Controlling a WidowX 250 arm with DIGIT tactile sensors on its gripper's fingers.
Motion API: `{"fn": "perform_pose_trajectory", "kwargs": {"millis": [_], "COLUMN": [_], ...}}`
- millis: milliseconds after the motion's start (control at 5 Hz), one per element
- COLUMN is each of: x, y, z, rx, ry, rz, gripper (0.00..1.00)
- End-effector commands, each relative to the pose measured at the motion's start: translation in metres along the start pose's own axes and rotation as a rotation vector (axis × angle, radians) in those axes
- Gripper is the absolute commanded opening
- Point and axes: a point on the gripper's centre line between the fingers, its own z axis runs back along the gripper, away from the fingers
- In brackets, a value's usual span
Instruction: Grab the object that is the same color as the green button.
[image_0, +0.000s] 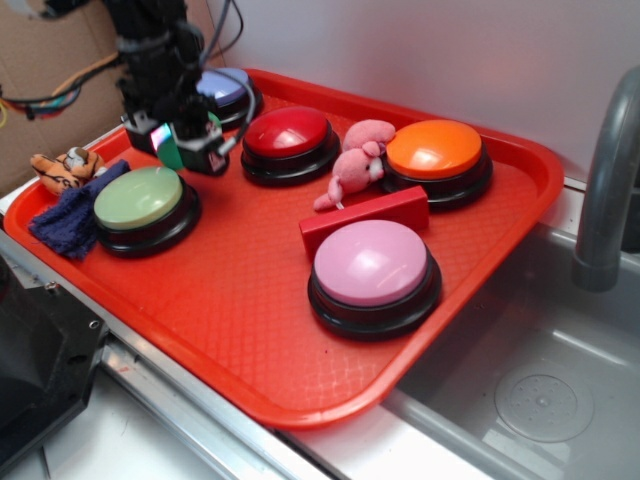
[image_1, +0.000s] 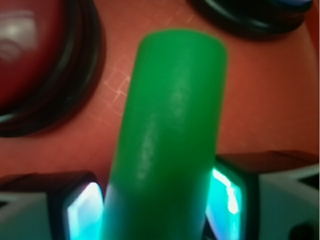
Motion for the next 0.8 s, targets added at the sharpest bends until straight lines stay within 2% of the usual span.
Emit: {"fn": "perform_pose_trajectory", "kwargs": {"millis": [0, 200, 400, 600], "x": [-0.014, -0.032, -0.060, -0.068], "y": [-0.038, -0.058, -0.086, -0.096], "z": [0.085, 0.102, 0.109, 0.100], "rx": [-0.096, -0.164, -0.187, -0.234], "ry": [-0.079, -0.067, -0.086, -0.048], "rz": [-0.036, -0.086, -0.175, -0.197], "gripper": [0.00, 0.00, 0.00, 0.00]}}
